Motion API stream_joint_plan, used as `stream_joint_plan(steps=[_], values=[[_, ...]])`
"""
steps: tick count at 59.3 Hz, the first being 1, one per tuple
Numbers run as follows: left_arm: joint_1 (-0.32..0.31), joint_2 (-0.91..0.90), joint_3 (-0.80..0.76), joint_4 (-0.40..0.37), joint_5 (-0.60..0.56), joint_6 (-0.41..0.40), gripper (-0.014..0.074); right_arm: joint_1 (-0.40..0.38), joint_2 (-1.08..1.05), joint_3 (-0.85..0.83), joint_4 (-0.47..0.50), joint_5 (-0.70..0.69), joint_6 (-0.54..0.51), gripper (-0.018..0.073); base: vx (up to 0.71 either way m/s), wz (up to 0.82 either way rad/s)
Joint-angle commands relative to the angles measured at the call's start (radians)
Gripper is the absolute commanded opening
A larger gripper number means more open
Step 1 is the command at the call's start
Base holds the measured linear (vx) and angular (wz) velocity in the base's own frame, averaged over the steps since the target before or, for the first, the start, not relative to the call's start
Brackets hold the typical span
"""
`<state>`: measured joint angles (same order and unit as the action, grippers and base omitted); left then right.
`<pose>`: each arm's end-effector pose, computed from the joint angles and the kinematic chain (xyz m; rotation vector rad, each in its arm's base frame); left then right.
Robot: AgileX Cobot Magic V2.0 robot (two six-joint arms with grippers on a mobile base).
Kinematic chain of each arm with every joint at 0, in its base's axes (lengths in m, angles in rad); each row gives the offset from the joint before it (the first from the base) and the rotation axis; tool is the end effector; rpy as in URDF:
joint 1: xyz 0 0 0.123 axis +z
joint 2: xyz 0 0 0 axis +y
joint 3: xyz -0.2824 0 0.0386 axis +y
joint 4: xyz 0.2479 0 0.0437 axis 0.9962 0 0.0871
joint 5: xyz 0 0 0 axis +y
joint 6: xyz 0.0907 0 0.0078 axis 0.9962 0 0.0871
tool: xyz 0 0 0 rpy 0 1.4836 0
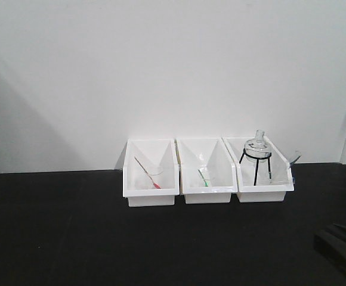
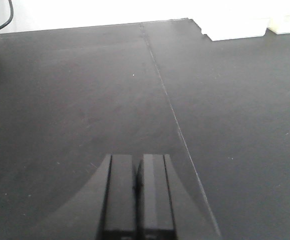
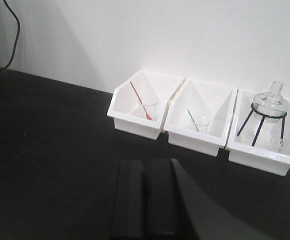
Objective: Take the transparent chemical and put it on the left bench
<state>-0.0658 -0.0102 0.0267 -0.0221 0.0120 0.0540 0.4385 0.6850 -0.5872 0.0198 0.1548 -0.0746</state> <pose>0.0566 -0.0038 0.2035 0.0741 1.5103 -0.0274 0.1325 0.0624 0.3357 -0.4283 1.6912 0.2842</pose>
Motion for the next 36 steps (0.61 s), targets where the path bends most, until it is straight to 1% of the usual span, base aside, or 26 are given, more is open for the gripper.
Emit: stream_joint_plan(steps=[1, 13, 18, 23, 25, 31, 36], values=[[-0.002, -0.019, 0.016, -0.001, -0.078, -0.008, -0.0003, -0.002, -0.025, -0.031, -0.009, -0.068, -0.007, -0.0007, 0.00, 0.00], [-0.002, -0.019, 0.016, -0.001, -0.078, -0.008, -0.0003, -0.002, -0.033, -0.031, -0.010, -0.065, -0.007, -0.0007, 0.00, 0.00], [-0.002, -0.019, 0.016, -0.001, -0.078, -0.008, -0.0003, -0.002, -0.033, -0.028, -0.031, -0.063, -0.013, -0.0007, 0.00, 0.00], [-0.002, -0.019, 0.016, -0.001, -0.078, -0.008, -0.0003, -0.009, -0.056, 0.000, -0.106, -0.063, -0.016, -0.0007, 0.00, 0.00], [-0.002, -0.019, 0.016, -0.001, -0.078, -0.008, -0.0003, -0.027, -0.080, 0.026, -0.104, -0.073, -0.005, -0.0007, 0.00, 0.00], [-0.002, -0.019, 0.016, -0.001, -0.078, -0.008, -0.0003, -0.138, -0.194, 0.158, -0.065, -0.155, 0.075, -0.0007, 0.00, 0.00], [-0.002, -0.019, 0.016, -0.001, -0.078, -0.008, -0.0003, -0.218, -0.321, 0.288, -0.079, -0.209, 0.103, -0.0007, 0.00, 0.00]])
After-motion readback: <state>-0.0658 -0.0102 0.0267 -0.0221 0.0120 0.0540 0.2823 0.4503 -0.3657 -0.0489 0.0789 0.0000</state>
